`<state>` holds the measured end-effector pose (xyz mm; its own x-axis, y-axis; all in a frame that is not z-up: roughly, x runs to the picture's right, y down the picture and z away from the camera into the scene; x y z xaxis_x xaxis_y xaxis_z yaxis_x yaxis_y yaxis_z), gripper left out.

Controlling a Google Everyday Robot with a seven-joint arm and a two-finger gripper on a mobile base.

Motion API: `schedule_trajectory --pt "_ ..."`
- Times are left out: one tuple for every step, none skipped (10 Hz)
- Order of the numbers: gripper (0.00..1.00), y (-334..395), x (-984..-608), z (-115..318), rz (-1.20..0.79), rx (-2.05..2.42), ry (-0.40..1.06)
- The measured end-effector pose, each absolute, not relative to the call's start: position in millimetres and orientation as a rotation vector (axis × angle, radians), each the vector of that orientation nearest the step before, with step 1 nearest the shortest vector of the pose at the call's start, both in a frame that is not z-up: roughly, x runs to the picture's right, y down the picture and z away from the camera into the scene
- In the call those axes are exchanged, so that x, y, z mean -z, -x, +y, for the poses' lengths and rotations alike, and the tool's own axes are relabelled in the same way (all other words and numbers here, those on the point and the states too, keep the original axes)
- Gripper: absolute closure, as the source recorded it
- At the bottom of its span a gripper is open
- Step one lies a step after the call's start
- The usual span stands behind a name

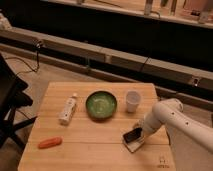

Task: Place the eraser on the white sponge

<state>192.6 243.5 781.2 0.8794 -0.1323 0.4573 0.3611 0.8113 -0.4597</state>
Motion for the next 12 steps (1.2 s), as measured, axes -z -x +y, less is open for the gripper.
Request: schedule_trajectory --pt "0.59 -192.9 -782.2 243.9 -0.424 0.272 0.568" --pt "0.59 -192.8 -782.4 243.7 -0.425 0.272 0.569" --pt "0.59 -192.7 -782.9 243.4 -0.426 0.271 0.568" --pt "0.59 -192.8 -783.6 243.3 -0.426 0.271 0.568" --pt "0.58 -192.7 -783.9 243.2 -0.427 0.27 0.568" --pt "0.53 -192.9 -783.9 243.1 -0.428 0.27 0.569" --pt "0.39 -193.4 -783.7 243.0 -0.428 0.27 0.57" --pt "0.3 -193.4 -784.3 243.2 -0.428 0.27 0.571" --pt "0.27 -193.8 -785.2 242.9 -0.43 0.27 0.57" --pt "0.31 -194.4 -786.1 243.5 -0.43 0.27 0.572" --pt "0.42 -194.9 -787.7 243.7 -0.431 0.269 0.572" --pt "0.48 -195.2 -788.0 244.0 -0.431 0.268 0.572"
